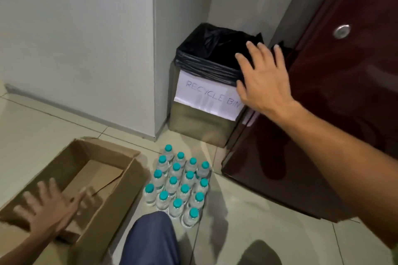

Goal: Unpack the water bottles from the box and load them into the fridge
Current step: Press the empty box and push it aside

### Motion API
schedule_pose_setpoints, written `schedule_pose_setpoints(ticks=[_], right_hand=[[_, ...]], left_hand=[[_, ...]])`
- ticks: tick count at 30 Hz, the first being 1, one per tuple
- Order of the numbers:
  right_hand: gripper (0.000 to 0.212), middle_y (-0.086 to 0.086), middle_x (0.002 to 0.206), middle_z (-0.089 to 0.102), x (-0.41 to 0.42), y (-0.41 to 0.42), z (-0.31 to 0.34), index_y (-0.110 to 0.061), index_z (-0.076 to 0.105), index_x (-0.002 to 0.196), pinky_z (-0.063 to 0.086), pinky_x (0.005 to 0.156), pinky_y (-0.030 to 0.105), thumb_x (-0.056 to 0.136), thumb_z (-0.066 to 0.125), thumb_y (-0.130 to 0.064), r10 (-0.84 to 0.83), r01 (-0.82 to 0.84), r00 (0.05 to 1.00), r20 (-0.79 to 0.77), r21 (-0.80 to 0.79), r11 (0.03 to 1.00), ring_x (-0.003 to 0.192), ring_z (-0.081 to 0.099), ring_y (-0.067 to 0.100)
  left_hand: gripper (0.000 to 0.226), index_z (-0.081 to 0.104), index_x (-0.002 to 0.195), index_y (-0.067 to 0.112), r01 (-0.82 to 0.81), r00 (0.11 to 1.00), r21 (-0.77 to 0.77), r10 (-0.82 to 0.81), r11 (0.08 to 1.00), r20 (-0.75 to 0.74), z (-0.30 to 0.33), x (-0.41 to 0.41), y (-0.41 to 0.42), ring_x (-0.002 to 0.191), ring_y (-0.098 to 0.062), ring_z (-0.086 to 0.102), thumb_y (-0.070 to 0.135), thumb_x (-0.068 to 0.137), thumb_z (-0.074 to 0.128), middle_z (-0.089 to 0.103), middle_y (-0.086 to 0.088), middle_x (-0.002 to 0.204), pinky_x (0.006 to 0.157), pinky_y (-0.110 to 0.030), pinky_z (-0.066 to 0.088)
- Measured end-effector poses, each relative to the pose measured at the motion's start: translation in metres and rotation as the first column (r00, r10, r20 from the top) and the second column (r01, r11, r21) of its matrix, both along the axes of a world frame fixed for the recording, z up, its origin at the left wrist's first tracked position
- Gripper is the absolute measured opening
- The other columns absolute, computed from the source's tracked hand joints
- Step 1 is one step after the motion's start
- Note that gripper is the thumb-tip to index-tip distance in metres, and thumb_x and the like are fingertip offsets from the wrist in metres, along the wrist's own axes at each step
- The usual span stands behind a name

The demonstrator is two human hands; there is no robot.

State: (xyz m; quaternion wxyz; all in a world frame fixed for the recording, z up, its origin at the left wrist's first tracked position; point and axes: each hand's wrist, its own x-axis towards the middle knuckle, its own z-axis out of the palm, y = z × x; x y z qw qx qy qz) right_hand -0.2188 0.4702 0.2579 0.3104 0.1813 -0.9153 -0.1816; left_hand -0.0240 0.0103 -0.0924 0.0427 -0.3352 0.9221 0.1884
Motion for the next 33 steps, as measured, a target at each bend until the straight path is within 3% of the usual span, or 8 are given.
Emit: schedule_pose_setpoints(ticks=[4,7,9,13,17,20,22,33], right_hand=[[0.068,0.021,0.154,0.039,0.001,0.038,0.036,-0.013,0.040,0.149,0.014,0.121,0.061,0.088,0.060,-0.035,-0.058,0.063,0.998,-0.026,0.203,0.977,0.138,0.039,0.042],[0.070,0.024,0.150,0.042,0.007,0.048,0.055,-0.011,0.041,0.149,0.011,0.122,0.059,0.088,0.059,-0.041,-0.139,0.141,0.990,-0.028,0.337,0.931,0.136,0.040,0.045],[0.065,0.024,0.145,0.048,0.011,0.050,0.066,-0.010,0.048,0.145,0.009,0.121,0.061,0.091,0.053,-0.046,-0.203,0.210,0.977,-0.062,0.415,0.885,0.136,0.040,0.045],[0.056,0.016,0.118,0.066,0.013,0.052,0.083,-0.009,0.068,0.122,0.001,0.119,0.066,0.095,0.040,-0.049,-0.286,0.288,0.954,-0.089,0.536,0.794,0.126,0.046,0.043],[0.051,0.010,0.120,0.066,0.011,0.052,0.079,-0.015,0.068,0.127,-0.002,0.117,0.068,0.102,0.034,-0.044,-0.262,0.232,0.964,-0.044,0.616,0.752,0.123,0.045,0.041],[0.049,0.010,0.127,0.063,0.007,0.052,0.075,-0.019,0.065,0.130,0.006,0.118,0.062,0.103,0.030,-0.040,-0.262,0.223,0.964,-0.038,0.650,0.727,0.124,0.043,0.039],[0.050,0.009,0.125,0.063,0.005,0.052,0.074,-0.018,0.066,0.129,0.010,0.117,0.058,0.103,0.029,-0.040,-0.252,0.225,0.966,-0.053,0.650,0.726,0.119,0.044,0.036],[0.051,0.010,0.127,0.059,0.012,0.044,0.067,-0.013,0.064,0.128,0.012,0.114,0.056,0.104,0.029,-0.041,-0.349,0.358,0.926,-0.147,0.638,0.682,0.123,0.042,0.036]], left_hand=[[0.107,0.012,0.155,0.011,0.310,0.929,-0.007,-0.304,0.951,-0.212,0.090,-0.057,0.096,0.146,-0.047,0.009,0.085,0.080,0.027,0.012,-0.020,0.162,0.115,-0.063,0.007],[0.101,-0.013,0.155,0.027,0.473,0.805,0.038,-0.414,0.880,-0.425,0.151,-0.100,0.189,0.150,-0.031,-0.012,0.078,0.084,0.037,-0.012,-0.005,0.164,0.120,-0.055,0.001],[0.102,-0.021,0.153,0.033,0.613,0.672,0.053,-0.485,0.788,-0.560,0.192,-0.122,0.250,0.149,-0.022,-0.018,0.079,0.084,0.038,-0.020,0.003,0.163,0.120,-0.047,-0.003],[0.106,-0.009,0.156,0.023,0.799,0.473,0.075,-0.544,0.597,-0.693,0.268,-0.158,0.355,0.152,-0.021,-0.005,0.075,0.084,0.048,-0.005,-0.002,0.165,0.123,-0.042,0.007],[0.100,0.016,0.153,0.010,0.861,0.469,0.253,-0.497,0.441,-0.730,0.311,-0.179,0.427,0.144,-0.022,0.027,0.050,0.082,0.073,0.028,-0.007,0.155,0.116,-0.029,0.027],[0.075,0.038,0.132,0.016,0.850,0.492,0.350,-0.359,0.393,-0.793,0.312,-0.186,0.450,0.121,-0.013,0.049,0.037,0.075,0.082,0.045,0.006,0.126,0.084,0.000,0.036],[0.066,0.042,0.123,0.020,0.833,0.515,0.396,-0.282,0.387,-0.809,0.311,-0.191,0.454,0.109,-0.008,0.052,0.032,0.074,0.084,0.049,0.003,0.121,0.074,0.002,0.038],[0.050,0.047,0.128,-0.001,0.860,0.435,0.278,-0.328,0.429,-0.839,0.308,-0.197,0.446,0.105,-0.007,0.051,0.000,0.084,0.070,0.048,-0.005,0.122,0.086,-0.002,0.039]])
